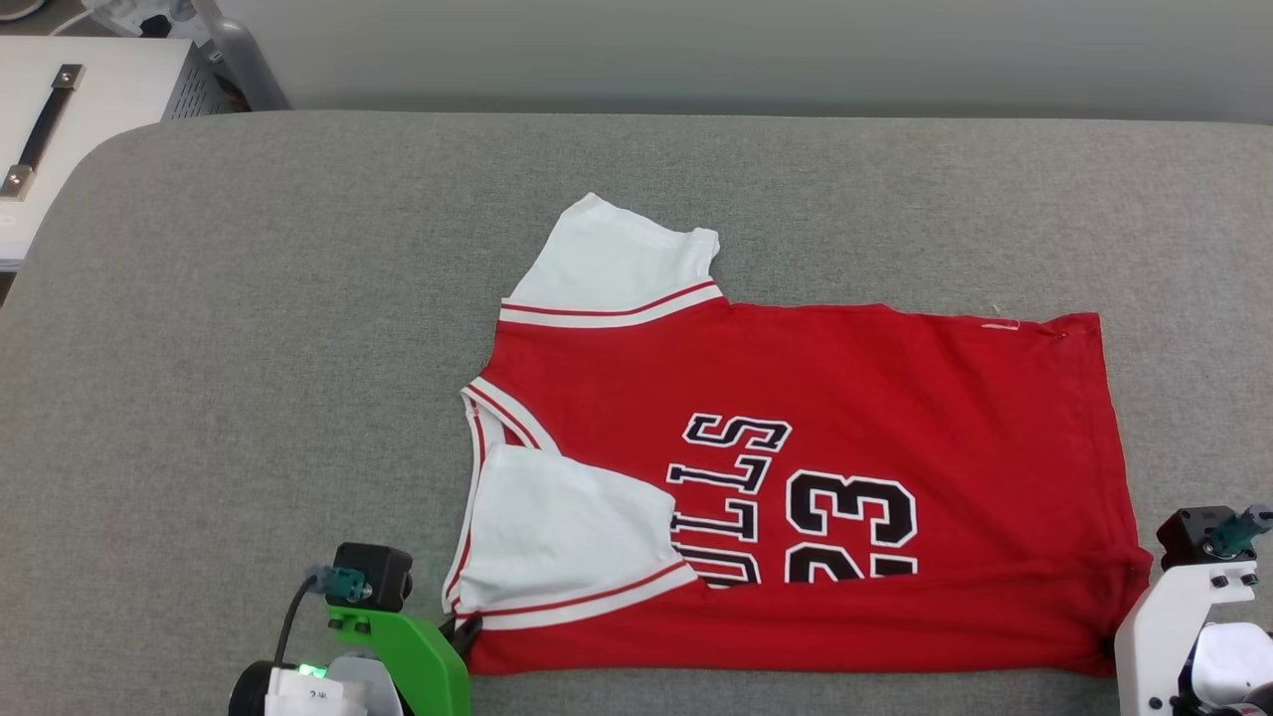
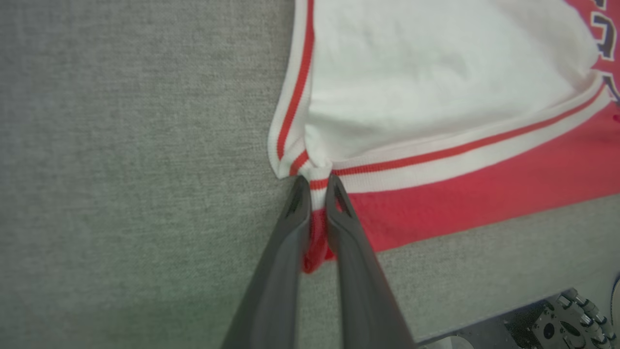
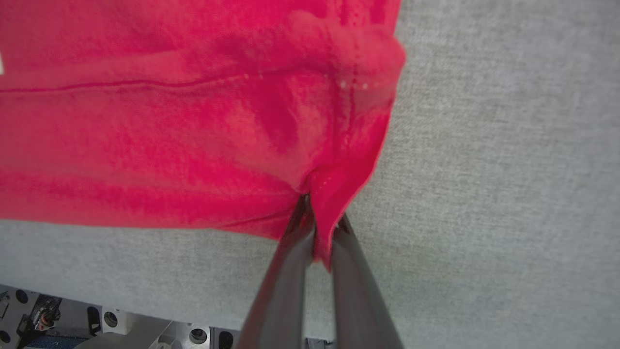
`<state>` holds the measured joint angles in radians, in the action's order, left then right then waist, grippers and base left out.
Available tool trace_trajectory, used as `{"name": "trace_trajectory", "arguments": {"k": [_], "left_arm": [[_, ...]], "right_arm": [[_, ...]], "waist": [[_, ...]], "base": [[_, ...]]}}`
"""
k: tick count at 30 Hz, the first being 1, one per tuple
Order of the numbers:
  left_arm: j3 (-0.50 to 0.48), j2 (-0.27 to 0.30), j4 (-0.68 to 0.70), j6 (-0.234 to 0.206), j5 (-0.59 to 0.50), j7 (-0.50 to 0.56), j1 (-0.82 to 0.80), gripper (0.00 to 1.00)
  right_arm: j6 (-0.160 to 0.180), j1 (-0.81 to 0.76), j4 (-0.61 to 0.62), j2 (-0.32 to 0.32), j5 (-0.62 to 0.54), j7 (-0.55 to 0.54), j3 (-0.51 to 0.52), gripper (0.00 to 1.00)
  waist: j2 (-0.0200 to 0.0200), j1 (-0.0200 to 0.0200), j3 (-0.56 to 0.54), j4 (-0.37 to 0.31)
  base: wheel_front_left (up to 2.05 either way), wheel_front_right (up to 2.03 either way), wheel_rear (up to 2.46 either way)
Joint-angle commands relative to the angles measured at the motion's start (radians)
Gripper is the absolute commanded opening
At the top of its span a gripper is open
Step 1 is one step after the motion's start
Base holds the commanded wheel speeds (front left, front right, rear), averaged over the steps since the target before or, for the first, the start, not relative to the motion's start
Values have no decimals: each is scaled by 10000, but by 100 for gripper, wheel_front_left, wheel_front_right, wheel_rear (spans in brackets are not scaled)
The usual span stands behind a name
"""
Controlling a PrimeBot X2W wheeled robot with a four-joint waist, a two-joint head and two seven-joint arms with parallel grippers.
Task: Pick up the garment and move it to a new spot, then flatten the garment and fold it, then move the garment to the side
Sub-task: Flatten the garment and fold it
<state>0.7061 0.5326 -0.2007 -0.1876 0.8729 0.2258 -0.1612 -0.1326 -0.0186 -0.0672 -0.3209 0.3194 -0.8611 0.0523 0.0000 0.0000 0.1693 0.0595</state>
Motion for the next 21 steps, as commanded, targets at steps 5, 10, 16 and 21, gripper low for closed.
{"name": "trace_trajectory", "arguments": {"k": [5,10,16,21], "left_arm": [[100,-96,-331,-21,59,133,-112,100],[118,-26,-308,-137,9,92,-16,100],[-153,48,100,-256,-221,-679,-83,100],[-415,101,667,-285,-483,-1538,-159,100]], "right_arm": [[19,201,-400,18,-36,393,-160,79],[19,159,-453,-23,97,732,-252,100],[19,29,64,56,502,1527,2,100],[19,-19,978,-96,845,2737,-86,100]], "waist": [[0,0,-111,-33],[0,0,-413,-63],[0,0,-813,12],[0,0,-986,-7]], "base": [[0,0,0],[0,0,0],[0,0,0],[0,0,0]]}}
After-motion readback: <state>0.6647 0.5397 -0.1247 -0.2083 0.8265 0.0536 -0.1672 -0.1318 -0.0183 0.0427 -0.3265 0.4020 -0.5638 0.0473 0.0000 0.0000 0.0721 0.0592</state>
